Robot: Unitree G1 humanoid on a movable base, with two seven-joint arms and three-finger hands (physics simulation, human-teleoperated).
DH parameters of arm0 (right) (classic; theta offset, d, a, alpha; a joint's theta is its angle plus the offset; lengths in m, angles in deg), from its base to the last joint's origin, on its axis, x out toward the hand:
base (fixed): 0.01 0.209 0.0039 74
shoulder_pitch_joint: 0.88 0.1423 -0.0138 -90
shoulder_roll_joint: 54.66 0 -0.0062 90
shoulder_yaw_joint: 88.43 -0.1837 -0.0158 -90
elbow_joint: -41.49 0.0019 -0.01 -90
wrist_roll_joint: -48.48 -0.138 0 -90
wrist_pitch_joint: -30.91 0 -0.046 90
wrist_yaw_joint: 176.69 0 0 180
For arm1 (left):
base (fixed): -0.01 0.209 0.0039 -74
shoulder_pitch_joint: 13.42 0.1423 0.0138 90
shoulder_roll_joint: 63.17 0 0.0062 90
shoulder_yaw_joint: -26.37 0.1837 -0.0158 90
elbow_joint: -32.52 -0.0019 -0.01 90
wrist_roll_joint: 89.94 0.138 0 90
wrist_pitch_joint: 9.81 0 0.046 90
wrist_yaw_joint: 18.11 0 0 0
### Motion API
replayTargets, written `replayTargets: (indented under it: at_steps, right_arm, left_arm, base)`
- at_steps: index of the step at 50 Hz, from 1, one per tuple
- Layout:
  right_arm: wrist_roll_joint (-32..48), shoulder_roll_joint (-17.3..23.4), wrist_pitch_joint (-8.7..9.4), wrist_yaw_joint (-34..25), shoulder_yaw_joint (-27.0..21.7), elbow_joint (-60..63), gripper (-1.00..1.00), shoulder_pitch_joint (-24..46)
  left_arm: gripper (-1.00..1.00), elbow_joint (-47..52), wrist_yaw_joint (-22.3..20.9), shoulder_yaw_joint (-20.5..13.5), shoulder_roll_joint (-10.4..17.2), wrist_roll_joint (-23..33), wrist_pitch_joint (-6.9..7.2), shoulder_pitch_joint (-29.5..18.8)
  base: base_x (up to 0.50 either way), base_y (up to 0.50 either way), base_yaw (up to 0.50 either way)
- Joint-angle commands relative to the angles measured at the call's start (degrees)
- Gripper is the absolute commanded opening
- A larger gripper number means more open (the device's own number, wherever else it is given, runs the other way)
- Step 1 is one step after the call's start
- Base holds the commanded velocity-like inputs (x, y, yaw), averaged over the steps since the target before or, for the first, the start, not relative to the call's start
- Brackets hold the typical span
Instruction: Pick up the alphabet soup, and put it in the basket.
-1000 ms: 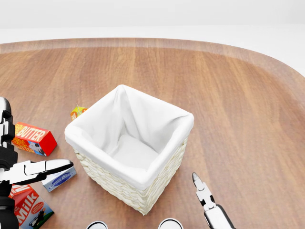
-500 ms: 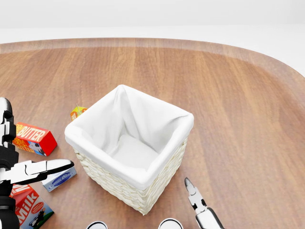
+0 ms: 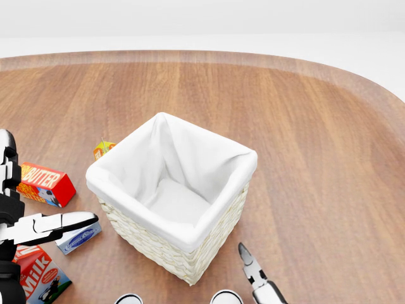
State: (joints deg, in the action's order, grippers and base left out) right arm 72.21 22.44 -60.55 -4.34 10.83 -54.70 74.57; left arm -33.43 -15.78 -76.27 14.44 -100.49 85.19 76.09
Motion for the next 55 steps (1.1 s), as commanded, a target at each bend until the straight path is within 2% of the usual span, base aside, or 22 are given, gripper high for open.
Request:
replayTargets:
  at_steps: [1, 22, 55]
  right_arm:
    - [0.6, -0.1, -1.06, 0.4, 0.1, -2.4, 1.0, 0.8]
    - [1.6, -0.6, -3.48, 1.0, -0.3, -8.5, 1.0, 3.3]
    - [2.4, -1.2, -3.54, 1.7, -0.4, -15.2, 1.0, 6.1]
  left_arm:
    - [1.0, -0.1, 0.0, 0.1, -0.1, 0.1, 0.0, 0.1]
    - [1.0, 0.1, 0.0, 0.2, -0.1, 0.3, 0.0, 0.1]
    - [1.0, -0.1, -0.1, 0.4, -0.2, 0.4, 0.0, 0.2]
  base:
    - [0.0, 0.0, 0.0]
    - [0.0, 0.0, 0.0]
    - [0.0, 0.0, 0.0]
